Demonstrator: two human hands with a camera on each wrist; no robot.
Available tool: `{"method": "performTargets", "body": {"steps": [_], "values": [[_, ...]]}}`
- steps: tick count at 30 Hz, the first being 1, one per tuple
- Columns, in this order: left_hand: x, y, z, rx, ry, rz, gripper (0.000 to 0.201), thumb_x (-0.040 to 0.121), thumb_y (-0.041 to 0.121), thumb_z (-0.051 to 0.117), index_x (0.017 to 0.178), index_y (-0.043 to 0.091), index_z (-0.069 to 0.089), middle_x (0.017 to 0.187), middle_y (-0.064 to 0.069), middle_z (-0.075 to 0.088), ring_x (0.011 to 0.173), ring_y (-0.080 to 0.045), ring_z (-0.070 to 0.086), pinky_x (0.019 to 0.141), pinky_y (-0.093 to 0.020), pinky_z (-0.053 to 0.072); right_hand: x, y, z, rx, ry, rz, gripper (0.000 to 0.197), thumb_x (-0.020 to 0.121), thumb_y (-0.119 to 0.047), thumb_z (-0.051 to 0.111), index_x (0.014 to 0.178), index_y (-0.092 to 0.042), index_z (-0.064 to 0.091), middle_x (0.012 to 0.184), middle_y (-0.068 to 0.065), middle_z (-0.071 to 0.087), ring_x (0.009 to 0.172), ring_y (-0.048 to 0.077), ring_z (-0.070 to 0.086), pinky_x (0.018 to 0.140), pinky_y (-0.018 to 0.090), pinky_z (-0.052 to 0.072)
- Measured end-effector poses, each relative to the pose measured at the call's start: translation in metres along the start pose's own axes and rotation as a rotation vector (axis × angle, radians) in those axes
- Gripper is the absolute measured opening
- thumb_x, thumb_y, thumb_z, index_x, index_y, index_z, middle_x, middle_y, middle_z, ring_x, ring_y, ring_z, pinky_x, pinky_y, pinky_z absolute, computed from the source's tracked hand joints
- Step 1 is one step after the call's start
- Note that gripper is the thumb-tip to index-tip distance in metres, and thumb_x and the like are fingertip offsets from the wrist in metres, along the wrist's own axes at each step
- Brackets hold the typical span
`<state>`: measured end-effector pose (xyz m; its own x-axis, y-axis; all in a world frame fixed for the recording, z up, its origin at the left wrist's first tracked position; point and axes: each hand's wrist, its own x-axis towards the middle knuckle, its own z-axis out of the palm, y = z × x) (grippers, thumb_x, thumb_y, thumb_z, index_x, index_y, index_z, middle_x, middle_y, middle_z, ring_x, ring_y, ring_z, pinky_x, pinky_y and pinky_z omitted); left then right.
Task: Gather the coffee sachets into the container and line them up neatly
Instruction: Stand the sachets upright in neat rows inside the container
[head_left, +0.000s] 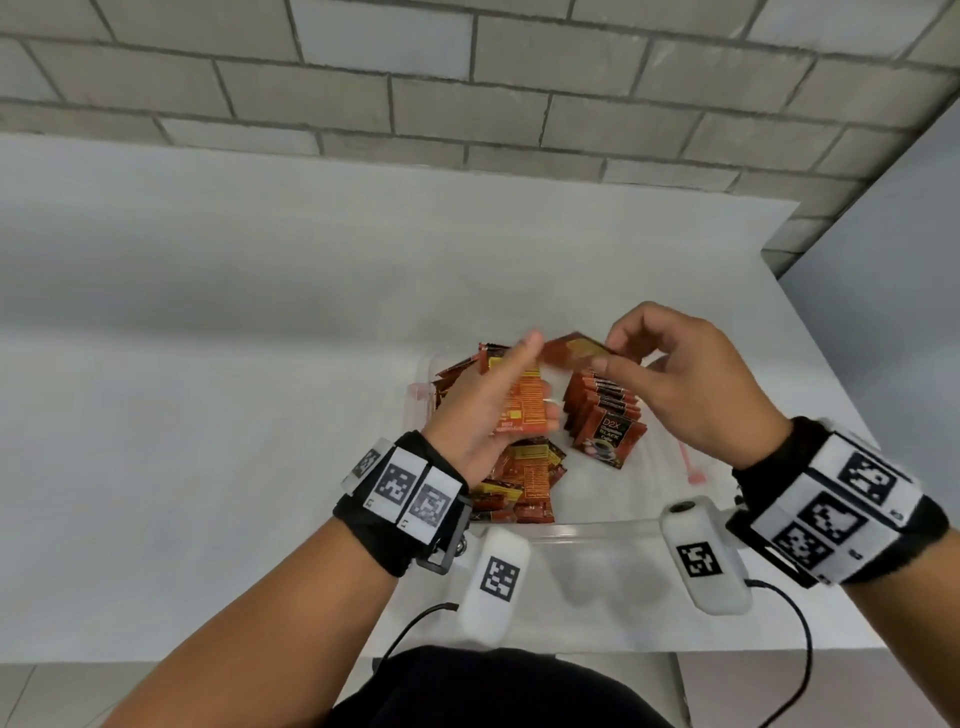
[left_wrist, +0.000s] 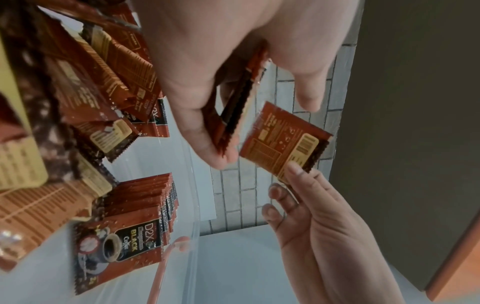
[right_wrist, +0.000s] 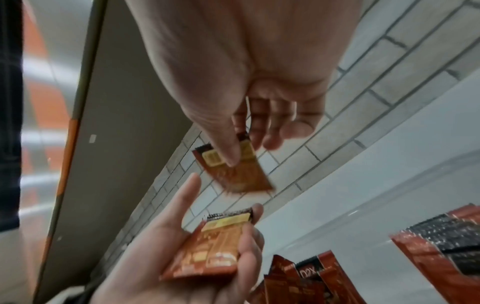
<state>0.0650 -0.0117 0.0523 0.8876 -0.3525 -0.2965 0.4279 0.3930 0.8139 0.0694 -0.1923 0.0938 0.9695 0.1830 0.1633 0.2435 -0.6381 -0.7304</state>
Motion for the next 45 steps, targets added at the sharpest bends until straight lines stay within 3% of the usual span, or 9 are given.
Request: {"method": "performTargets", "body": {"steps": [2,5,10,15,22,26,30,39,45], "values": [[0.002,0.0,-0.001,-0.083,0.034,0.004,0.044,0.075,0.043,0.064,0.107,0.013,0.059,0.081,-0.008,0.059,0.068,-0.02,0.062,0.069,-0.032,0.054,-0.004,0.0,0.006,-0.107,0.044,-0.087,0.022,0.08,-0.012,0.072,0.076,-0.025,0.055,0.08,-0.011,0.052,0.071,0.005,0.05,0.065,0.011,0.037],[0.003,-0.002,0.0,-0.127,0.056,0.017,0.023,0.082,0.018,0.064,0.104,0.012,0.061,0.091,-0.012,0.067,0.076,-0.022,0.066,0.07,-0.034,0.055,-0.015,0.005,0.02,-0.197,-0.092,-0.148,0.015,0.079,-0.018,0.075,0.082,-0.021,0.061,0.085,-0.005,0.049,0.079,0.011,0.05,0.069,0.017,0.037],[0.002,-0.005,-0.002,-0.058,0.062,0.07,0.028,0.085,-0.009,0.054,0.101,0.011,0.065,0.087,-0.008,0.072,0.076,-0.02,0.069,0.063,-0.028,0.057,-0.012,0.002,0.009,-0.153,-0.125,-0.118,0.027,0.079,-0.043,0.066,0.099,-0.025,0.068,0.096,-0.006,0.05,0.095,0.011,0.046,0.076,0.014,0.033],[-0.001,-0.008,0.001,0.033,0.023,0.063,0.024,0.085,-0.01,0.056,0.096,0.01,0.066,0.085,-0.007,0.072,0.08,-0.021,0.07,0.067,-0.03,0.057,0.003,0.001,0.002,-0.211,-0.169,-0.024,0.032,0.09,-0.022,0.062,0.121,-0.026,0.059,0.102,-0.011,0.057,0.087,0.009,0.053,0.068,0.002,0.034],[0.001,0.0,-0.004,0.037,0.142,0.099,0.033,0.086,0.008,0.063,0.119,0.009,0.059,0.091,-0.007,0.065,0.079,-0.018,0.062,0.078,-0.033,0.051,0.008,0.01,-0.023,-0.188,-0.294,0.154,0.012,0.083,-0.019,0.071,0.091,-0.026,0.065,0.083,-0.006,0.065,0.073,0.006,0.057,0.065,0.016,0.043],[0.004,0.007,-0.013,-0.033,0.17,0.115,0.028,0.088,0.008,0.062,0.116,0.011,0.06,0.076,-0.002,0.065,0.071,-0.016,0.06,0.07,-0.028,0.05,0.005,0.037,-0.011,-0.448,-0.446,0.252,0.016,0.081,-0.014,0.072,0.078,-0.023,0.059,0.079,-0.004,0.064,0.07,0.011,0.056,0.055,0.01,0.036],[0.004,0.007,-0.016,-0.047,0.145,0.104,0.025,0.089,0.008,0.061,0.114,0.012,0.06,0.076,-0.002,0.064,0.068,-0.015,0.06,0.068,-0.027,0.05,0.006,0.054,0.002,-0.615,-0.542,0.329,0.016,0.079,-0.015,0.072,0.077,-0.023,0.058,0.079,-0.003,0.063,0.074,0.016,0.059,0.056,0.019,0.037],[0.003,0.006,-0.022,-0.087,0.144,0.083,0.031,0.088,0.009,0.061,0.12,0.009,0.059,0.077,-0.003,0.065,0.067,-0.015,0.062,0.065,-0.027,0.052,0.014,0.054,0.013,-0.831,-0.659,0.331,0.017,0.081,-0.017,0.071,0.073,-0.02,0.055,0.079,-0.001,0.058,0.067,0.016,0.053,0.053,0.023,0.038],[0.003,0.008,-0.022,-0.081,0.134,0.084,0.032,0.088,0.01,0.062,0.119,0.009,0.059,0.078,-0.003,0.065,0.068,-0.016,0.062,0.067,-0.028,0.051,0.018,0.052,0.019,-1.0,-0.696,0.297,0.011,0.084,-0.022,0.065,0.088,-0.012,0.059,0.082,0.003,0.056,0.068,0.019,0.053,0.05,0.022,0.036]]}}
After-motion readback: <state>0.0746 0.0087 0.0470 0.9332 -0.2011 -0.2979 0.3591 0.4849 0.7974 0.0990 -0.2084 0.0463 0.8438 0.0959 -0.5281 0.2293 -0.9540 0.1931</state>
